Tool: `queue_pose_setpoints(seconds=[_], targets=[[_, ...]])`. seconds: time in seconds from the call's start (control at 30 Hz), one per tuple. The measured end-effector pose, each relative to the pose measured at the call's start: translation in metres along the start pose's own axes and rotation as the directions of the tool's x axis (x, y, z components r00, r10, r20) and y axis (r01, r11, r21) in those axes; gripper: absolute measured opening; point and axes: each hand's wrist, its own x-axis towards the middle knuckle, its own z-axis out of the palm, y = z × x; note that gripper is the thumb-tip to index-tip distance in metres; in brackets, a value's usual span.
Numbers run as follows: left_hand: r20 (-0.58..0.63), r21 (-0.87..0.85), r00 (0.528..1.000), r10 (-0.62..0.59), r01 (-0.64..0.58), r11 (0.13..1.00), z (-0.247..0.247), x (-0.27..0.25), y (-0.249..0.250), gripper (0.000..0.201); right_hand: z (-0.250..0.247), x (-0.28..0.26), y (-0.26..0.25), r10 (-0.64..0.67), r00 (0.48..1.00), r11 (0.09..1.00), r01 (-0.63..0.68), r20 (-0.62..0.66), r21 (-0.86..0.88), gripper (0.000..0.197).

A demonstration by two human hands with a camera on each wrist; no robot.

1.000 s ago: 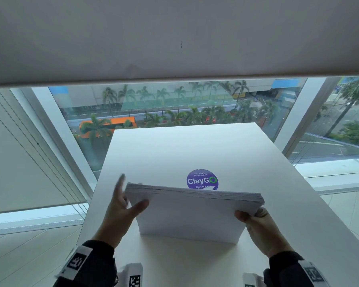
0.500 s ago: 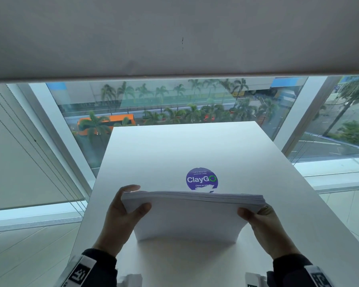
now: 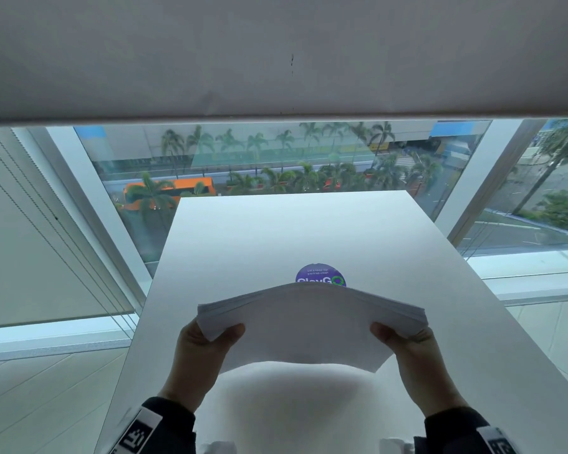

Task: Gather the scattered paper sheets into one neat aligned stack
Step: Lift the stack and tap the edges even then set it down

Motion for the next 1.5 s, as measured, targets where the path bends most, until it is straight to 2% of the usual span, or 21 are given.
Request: queue_pose_setpoints(seconds=[0.07, 0.13, 0.17, 0.2, 0.27, 0.33, 0.43, 0.47, 0.53, 0.57, 0.67, 0.8, 0.9, 1.0, 1.07, 1.17, 1.27, 1.33, 1.37, 1.43, 1.5], targets=[[-0.017, 0.004, 0.999, 0.030, -0.030, 1.000, -0.001, -0.004, 0.003, 0.022, -0.001, 0.000, 0.000, -0.021, 1.000, 1.000, 0.021, -0.009, -0.016, 0.028], [-0.029, -0.003, 0.998, 0.060, -0.060, 0.998, -0.004, -0.006, 0.007, 0.011, -0.001, -0.003, 0.000, -0.021, 0.999, 1.000, 0.021, 0.032, -0.001, 0.010], [-0.032, -0.021, 0.997, 0.072, -0.073, 0.997, -0.005, -0.006, 0.009, 0.010, -0.003, -0.003, 0.003, -0.041, 0.998, 0.999, 0.042, 0.056, -0.005, 0.033], [-0.031, -0.043, 0.996, 0.087, -0.088, 0.995, -0.005, -0.006, 0.011, 0.011, 0.000, -0.005, -0.003, -0.052, 0.997, 0.998, 0.053, 0.055, -0.024, 0.045], [-0.027, -0.055, 0.991, 0.131, -0.133, 0.990, -0.005, -0.006, 0.017, 0.017, 0.002, -0.005, -0.011, -0.114, 0.993, 0.993, 0.115, 0.017, -0.041, 0.025], [-0.039, -0.060, 0.988, 0.152, -0.154, 0.986, -0.004, -0.005, 0.021, 0.011, 0.001, -0.001, -0.016, -0.220, 0.975, 0.963, 0.219, 0.011, -0.159, 0.043], [-0.073, -0.105, 0.990, 0.121, -0.129, 0.986, -0.003, -0.003, 0.023, 0.023, 0.005, -0.001, -0.022, -0.353, 0.935, 0.882, 0.343, 0.028, -0.324, 0.060], [-0.091, -0.097, 0.988, 0.123, -0.131, 0.987, -0.002, -0.003, 0.024, 0.031, 0.007, -0.002, -0.024, -0.434, 0.899, 0.821, 0.421, 0.058, -0.385, 0.057], [-0.131, -0.085, 0.983, 0.131, -0.143, 0.986, 0.003, -0.003, 0.028, 0.036, 0.011, -0.005, -0.029, -0.540, 0.830, 0.690, 0.533, 0.142, -0.490, 0.031], [-0.154, -0.091, 0.980, 0.130, -0.145, 0.985, 0.006, -0.003, 0.029, 0.033, 0.012, -0.007, -0.033, -0.543, 0.826, 0.684, 0.538, 0.148, -0.492, 0.018], [-0.234, -0.055, 0.967, 0.103, -0.119, 0.991, 0.010, 0.000, 0.033, 0.031, 0.010, -0.008, -0.030, -0.565, 0.815, 0.676, 0.546, 0.128, -0.494, 0.041], [-0.303, -0.025, 0.951, 0.067, -0.078, 0.997, 0.007, 0.004, 0.034, 0.036, 0.006, -0.009, -0.030, -0.591, 0.804, 0.678, 0.541, 0.069, -0.498, 0.037], [-0.285, -0.069, 0.957, 0.047, -0.070, 0.995, 0.006, 0.001, 0.031, 0.039, 0.002, -0.009, -0.028, -0.543, 0.839, 0.722, 0.491, 0.040, -0.488, 0.021], [-0.151, -0.085, 0.981, 0.122, -0.136, 0.987, 0.000, -0.004, 0.021, 0.055, 0.004, -0.010, -0.023, -0.417, 0.908, 0.825, 0.357, -0.047, -0.437, 0.051], [-0.046, -0.030, 0.985, 0.166, -0.168, 0.985, -0.005, -0.006, 0.014, 0.043, 0.006, -0.009, -0.019, -0.311, 0.949, 0.880, 0.267, -0.052, -0.392, 0.056], [0.035, -0.081, 0.994, 0.106, -0.103, 0.991, -0.008, -0.005, 0.000, 0.054, 0.004, -0.009, -0.011, -0.141, 0.989, 0.953, 0.128, -0.031, -0.276, 0.063], [0.038, -0.038, 0.999, 0.011, -0.009, 0.999, -0.010, -0.004, -0.012, 0.055, -0.002, -0.010, -0.002, 0.008, 1.000, 0.985, -0.004, 0.021, -0.171, 0.073], [0.043, -0.046, 0.998, -0.042, 0.044, 0.998, -0.012, -0.001, -0.016, 0.041, -0.003, -0.009, -0.002, 0.065, 0.996, 0.993, -0.058, 0.069, -0.107, 0.064], [0.052, -0.048, 0.997, -0.054, 0.057, 0.997, -0.012, -0.001, -0.016, 0.032, -0.001, -0.009, -0.004, 0.078, 0.993, 0.996, -0.074, 0.084, -0.059, 0.051], [0.063, -0.053, 0.996, -0.063, 0.067, 0.996, -0.011, 0.000, -0.015, 0.018, 0.005, -0.010, -0.012, 0.074, 0.995, 0.997, -0.074, 0.068, -0.013, 0.005], [0.045, -0.053, 0.998, -0.051, 0.053, 0.997, -0.009, -0.002, -0.013, 0.017, 0.007, -0.009, -0.014, 0.057, 0.998, 0.997, -0.056, 0.028, -0.056, 0.033]])
